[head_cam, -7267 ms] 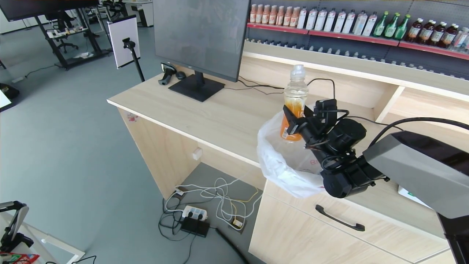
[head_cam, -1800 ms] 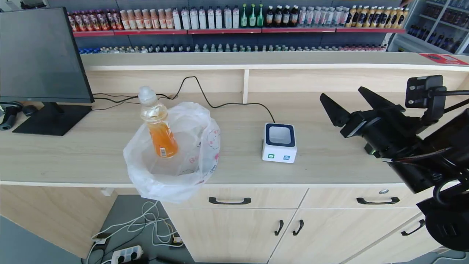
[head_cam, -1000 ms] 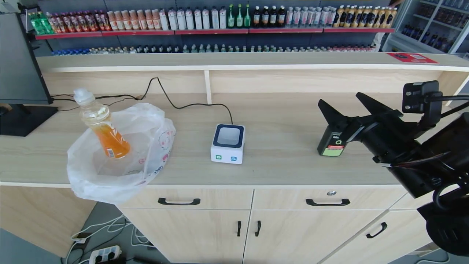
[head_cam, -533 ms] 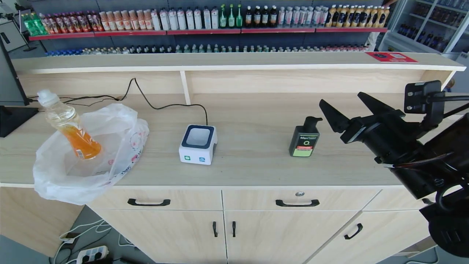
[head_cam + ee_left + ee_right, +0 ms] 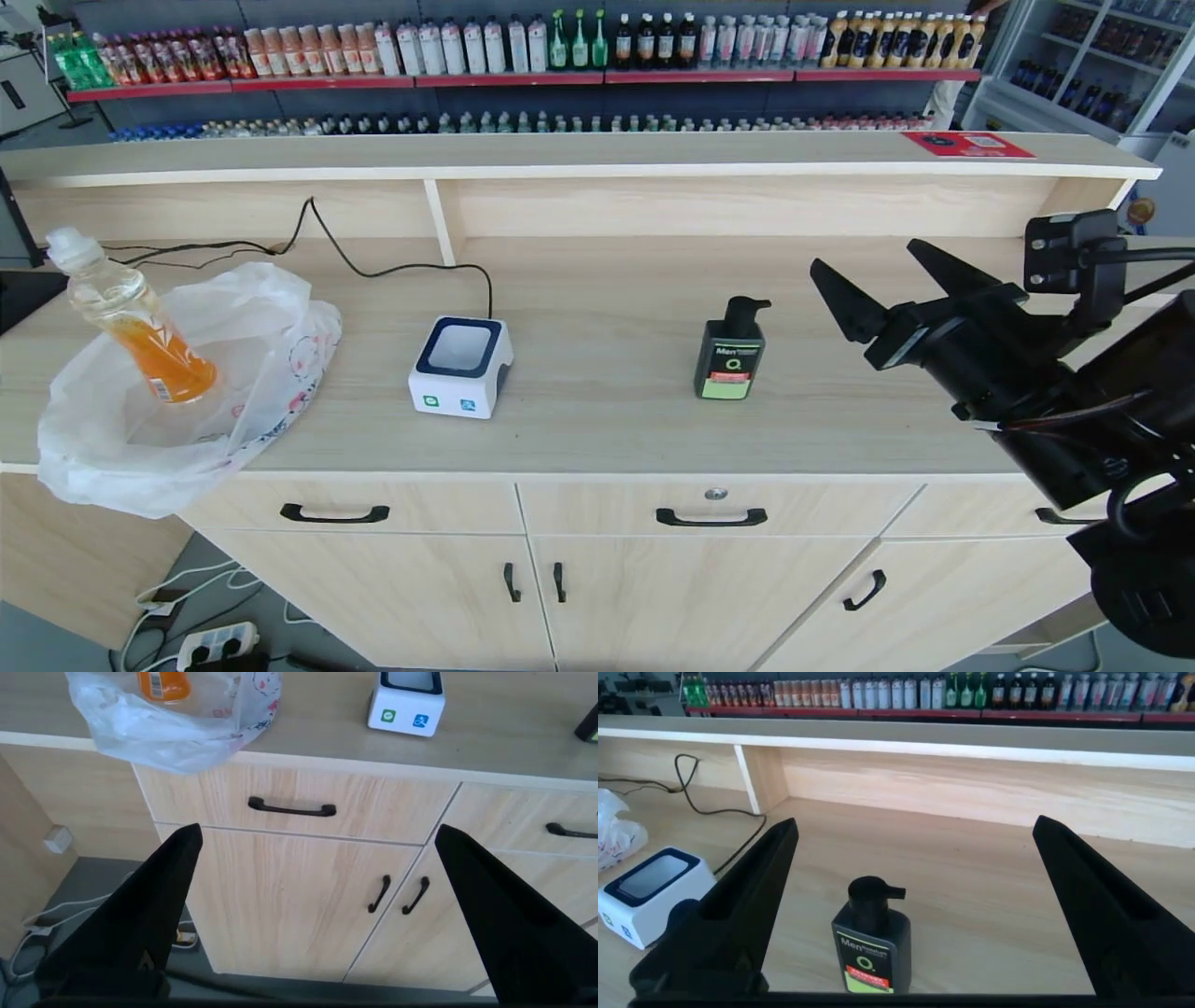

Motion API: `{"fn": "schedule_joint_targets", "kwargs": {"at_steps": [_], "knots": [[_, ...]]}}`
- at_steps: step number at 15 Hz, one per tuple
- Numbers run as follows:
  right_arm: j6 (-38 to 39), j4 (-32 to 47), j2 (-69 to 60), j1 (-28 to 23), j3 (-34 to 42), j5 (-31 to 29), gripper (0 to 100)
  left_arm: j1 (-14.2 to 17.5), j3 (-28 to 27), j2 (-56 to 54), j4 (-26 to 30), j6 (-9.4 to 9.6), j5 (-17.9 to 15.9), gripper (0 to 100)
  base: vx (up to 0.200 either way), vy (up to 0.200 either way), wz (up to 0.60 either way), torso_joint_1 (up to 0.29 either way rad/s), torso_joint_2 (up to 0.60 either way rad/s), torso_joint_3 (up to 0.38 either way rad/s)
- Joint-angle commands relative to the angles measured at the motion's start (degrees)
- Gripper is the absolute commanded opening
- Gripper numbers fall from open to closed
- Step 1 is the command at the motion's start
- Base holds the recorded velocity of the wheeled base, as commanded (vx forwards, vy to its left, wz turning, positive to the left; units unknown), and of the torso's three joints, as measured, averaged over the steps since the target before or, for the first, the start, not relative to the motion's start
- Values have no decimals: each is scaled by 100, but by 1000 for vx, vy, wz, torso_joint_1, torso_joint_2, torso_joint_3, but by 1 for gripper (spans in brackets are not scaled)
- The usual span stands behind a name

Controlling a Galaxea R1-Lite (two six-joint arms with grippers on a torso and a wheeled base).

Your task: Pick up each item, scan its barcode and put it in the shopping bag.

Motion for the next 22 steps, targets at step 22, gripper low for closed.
{"fn": "schedule_joint_targets", "kwargs": {"at_steps": [22], "knots": [[-35, -14, 1059, -741, 1105, 0, 100, 5, 0, -2, -12, -4, -1, 100, 0, 0, 82, 0, 0, 0]]}}
